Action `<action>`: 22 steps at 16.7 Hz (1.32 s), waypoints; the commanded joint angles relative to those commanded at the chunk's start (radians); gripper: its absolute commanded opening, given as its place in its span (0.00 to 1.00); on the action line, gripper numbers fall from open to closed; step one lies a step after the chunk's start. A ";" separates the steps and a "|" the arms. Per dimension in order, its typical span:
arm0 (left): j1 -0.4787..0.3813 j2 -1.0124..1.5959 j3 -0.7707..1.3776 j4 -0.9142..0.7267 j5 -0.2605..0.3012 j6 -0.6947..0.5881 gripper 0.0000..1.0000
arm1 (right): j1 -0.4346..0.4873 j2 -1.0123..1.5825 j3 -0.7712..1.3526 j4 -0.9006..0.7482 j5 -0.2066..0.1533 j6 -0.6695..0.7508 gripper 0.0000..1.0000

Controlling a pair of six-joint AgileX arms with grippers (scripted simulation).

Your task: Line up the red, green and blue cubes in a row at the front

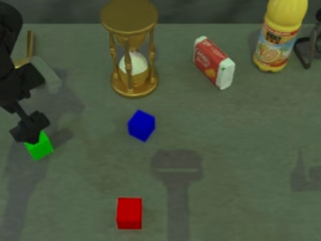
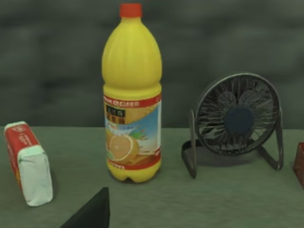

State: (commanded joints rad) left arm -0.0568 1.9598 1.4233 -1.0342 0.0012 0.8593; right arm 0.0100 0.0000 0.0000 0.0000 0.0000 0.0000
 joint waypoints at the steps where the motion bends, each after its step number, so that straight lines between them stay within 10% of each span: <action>1: 0.000 0.000 0.000 0.000 0.000 0.000 1.00 | 0.000 0.000 0.000 0.000 0.000 0.000 1.00; 16: 0.002 0.129 -0.156 0.285 0.001 0.003 1.00 | 0.000 0.000 0.000 0.000 0.000 0.000 1.00; 22: 0.002 0.129 -0.156 0.285 0.001 0.003 0.55 | 0.000 0.000 0.000 0.000 0.000 0.000 1.00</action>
State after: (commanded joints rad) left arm -0.0553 2.0890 1.2675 -0.7492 0.0021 0.8627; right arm 0.0100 0.0000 0.0000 0.0000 0.0000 0.0000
